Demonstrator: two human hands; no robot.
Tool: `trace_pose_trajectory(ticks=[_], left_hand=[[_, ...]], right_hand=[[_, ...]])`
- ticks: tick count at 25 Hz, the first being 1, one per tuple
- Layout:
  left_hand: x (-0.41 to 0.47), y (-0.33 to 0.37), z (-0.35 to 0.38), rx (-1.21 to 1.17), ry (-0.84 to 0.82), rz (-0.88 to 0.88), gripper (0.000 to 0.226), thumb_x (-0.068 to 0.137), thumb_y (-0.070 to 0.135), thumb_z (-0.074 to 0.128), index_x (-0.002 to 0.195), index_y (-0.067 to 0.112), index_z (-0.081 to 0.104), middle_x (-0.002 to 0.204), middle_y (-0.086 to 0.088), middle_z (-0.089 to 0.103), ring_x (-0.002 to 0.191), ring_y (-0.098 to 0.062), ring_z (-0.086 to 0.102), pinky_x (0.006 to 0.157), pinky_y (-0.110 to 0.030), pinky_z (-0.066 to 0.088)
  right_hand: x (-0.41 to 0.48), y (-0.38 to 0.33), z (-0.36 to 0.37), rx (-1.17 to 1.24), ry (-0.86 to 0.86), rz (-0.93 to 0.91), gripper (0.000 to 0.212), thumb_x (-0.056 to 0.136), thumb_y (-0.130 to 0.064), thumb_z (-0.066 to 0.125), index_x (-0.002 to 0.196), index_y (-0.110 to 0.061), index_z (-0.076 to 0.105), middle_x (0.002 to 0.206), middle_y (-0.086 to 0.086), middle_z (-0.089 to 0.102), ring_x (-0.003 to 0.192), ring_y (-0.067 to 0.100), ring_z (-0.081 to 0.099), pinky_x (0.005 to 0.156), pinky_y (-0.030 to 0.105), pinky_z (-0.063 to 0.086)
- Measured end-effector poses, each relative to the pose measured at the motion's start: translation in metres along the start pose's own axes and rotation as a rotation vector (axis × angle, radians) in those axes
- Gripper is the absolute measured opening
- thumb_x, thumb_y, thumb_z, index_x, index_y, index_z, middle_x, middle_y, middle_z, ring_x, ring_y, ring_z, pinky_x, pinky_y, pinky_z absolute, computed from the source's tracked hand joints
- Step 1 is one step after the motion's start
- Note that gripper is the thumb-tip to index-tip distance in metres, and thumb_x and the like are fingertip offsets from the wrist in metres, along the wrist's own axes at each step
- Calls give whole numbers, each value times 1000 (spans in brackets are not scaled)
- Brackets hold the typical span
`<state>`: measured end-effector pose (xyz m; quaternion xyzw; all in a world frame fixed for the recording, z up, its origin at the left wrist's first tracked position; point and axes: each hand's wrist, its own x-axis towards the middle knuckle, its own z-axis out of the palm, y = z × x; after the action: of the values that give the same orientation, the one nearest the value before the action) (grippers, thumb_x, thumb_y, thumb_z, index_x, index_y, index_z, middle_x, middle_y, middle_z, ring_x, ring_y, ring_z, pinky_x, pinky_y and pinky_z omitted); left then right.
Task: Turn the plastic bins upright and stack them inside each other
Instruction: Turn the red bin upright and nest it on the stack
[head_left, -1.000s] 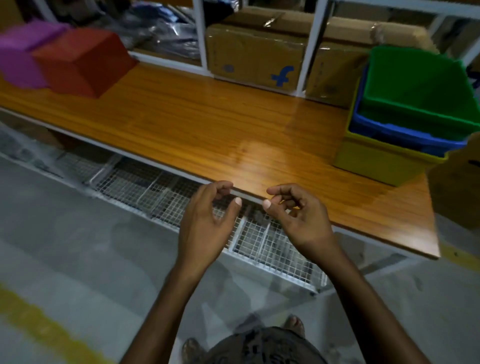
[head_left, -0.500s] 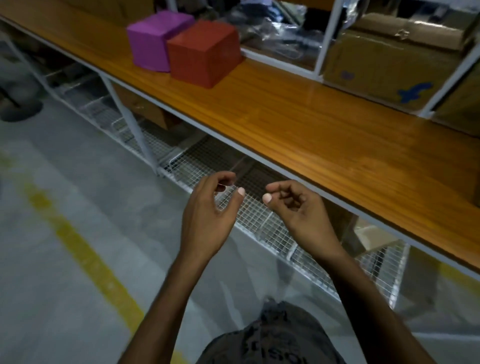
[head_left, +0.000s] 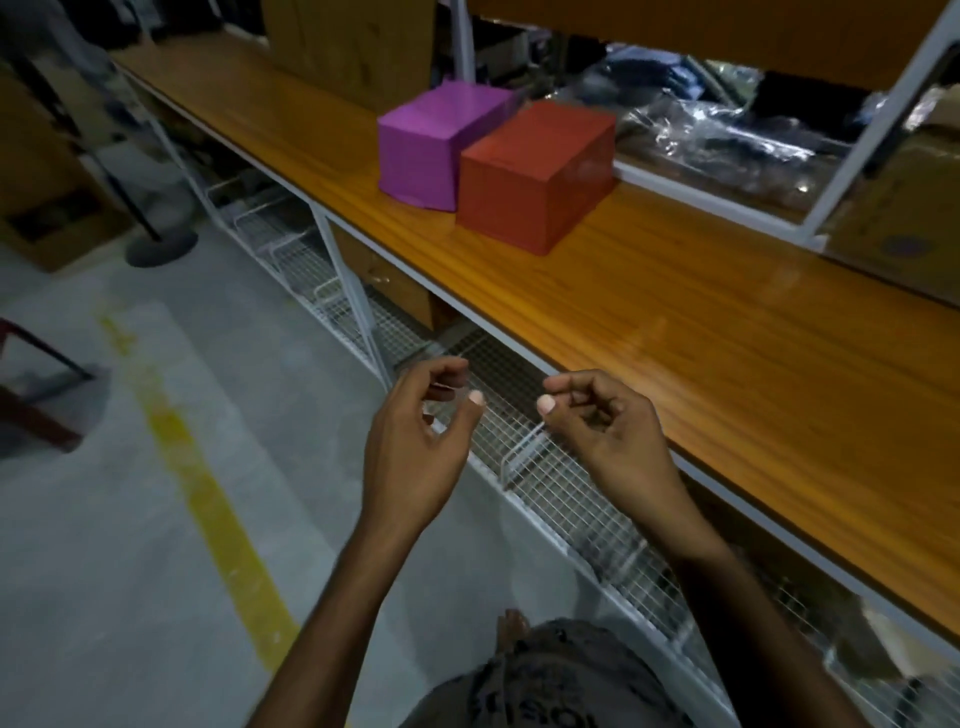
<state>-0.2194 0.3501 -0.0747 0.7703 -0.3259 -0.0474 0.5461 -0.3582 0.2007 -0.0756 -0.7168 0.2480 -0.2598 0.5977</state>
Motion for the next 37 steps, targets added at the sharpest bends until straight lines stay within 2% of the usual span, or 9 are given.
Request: trace_pose_trajectory(ticks=[8,13,19,22,25,30,33,35,37], left_hand=[[179,-38,-10,-60,-41,16,31,90,27,74,117,36,65,110,20,67,105,0,63,85,-31,56],[299,-95,5,-149,-220,-44,28,92,25,74,115,37,63,109,16,66,101,-1,63,82,-36,57],[432,-169,41,-210,-489,-65,47,87,17,77,125,31,52,116,11,62,107,-10,62,75,-12,46],[480,-199,61,-178,-580,-73,62,87,16,77,140,22,46,138,-1,55,120,-19,57,91,-28,50],[509,-221,80,-119,-680,-79,79,86,19,77,152,17,34,148,-5,48,130,-23,52,107,-44,46],[536,-243,104,-83,-698,-119,90,84,34,74,158,22,25,154,-8,45,138,-30,48,110,-38,39],[540,-237,117,-183,-791,-176,90,82,35,75,158,26,25,155,-10,41,133,-36,53,103,-58,48],[537,-228,116,-180,-714,-139,82,83,36,76,154,24,35,150,-9,45,131,-33,54,102,-53,49],[541,-214,103,-185,-576,-81,75,83,48,72,149,25,44,144,-6,51,129,-28,55,104,-40,46]], right_hand=[[174,-11,39,-64,140,-50,19,91,-32,75,109,-25,72,94,-10,70,88,3,63,75,9,48],[260,11,62,-160,361,-41,26,90,-42,73,115,-36,67,106,-15,68,99,5,65,80,27,55],[351,45,100,-229,720,103,43,88,-34,76,127,-34,57,128,-12,60,109,6,59,84,38,57],[385,61,110,-319,826,236,54,89,-33,76,137,-28,52,140,-4,55,114,10,56,94,43,55],[405,72,111,-367,840,313,66,87,-38,76,145,-25,46,148,0,50,120,14,55,98,44,54],[431,73,110,-438,784,439,84,80,-41,77,153,-26,39,155,1,46,138,24,49,106,51,49],[440,65,123,-393,743,315,59,76,-49,75,128,-54,47,128,-11,63,113,9,64,88,39,58],[438,57,130,-336,731,271,53,76,-53,74,117,-65,43,122,-14,62,99,2,67,76,31,60],[429,40,125,-306,711,227,65,79,-41,78,131,-59,43,133,-13,59,100,-5,66,73,21,58]])
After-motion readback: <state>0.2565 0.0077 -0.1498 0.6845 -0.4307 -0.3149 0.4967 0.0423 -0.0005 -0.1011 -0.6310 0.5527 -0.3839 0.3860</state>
